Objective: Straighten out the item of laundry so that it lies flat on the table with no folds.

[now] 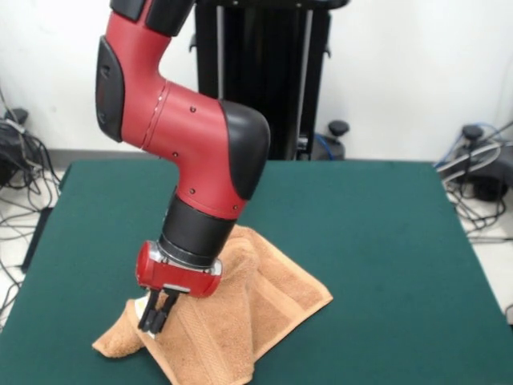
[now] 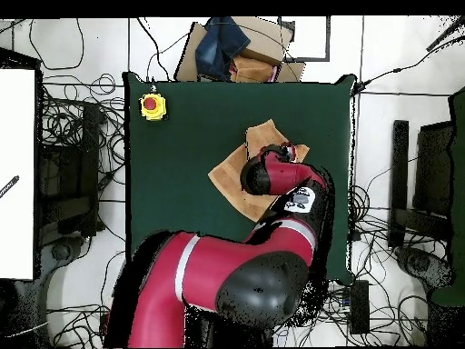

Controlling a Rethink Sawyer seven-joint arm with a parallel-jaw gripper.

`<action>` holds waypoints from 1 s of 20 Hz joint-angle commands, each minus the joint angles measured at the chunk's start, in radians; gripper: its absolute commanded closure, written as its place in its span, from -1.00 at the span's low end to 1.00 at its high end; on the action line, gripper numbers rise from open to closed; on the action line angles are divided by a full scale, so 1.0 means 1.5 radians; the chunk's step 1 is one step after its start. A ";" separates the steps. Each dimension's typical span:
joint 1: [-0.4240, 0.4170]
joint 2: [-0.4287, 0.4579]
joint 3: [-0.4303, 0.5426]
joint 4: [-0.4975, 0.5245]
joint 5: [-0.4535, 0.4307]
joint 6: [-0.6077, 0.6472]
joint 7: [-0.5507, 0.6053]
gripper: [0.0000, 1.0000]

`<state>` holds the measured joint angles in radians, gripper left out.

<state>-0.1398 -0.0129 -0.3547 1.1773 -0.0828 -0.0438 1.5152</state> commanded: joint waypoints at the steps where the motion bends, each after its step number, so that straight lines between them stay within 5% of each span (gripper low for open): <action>1: -0.015 0.005 0.034 0.018 -0.001 -0.009 0.109 1.00; 20: -0.060 0.070 0.044 -0.055 -0.027 -0.042 0.077 1.00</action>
<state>-0.2230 0.0446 -0.3553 1.1237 -0.0828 -0.0617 1.5152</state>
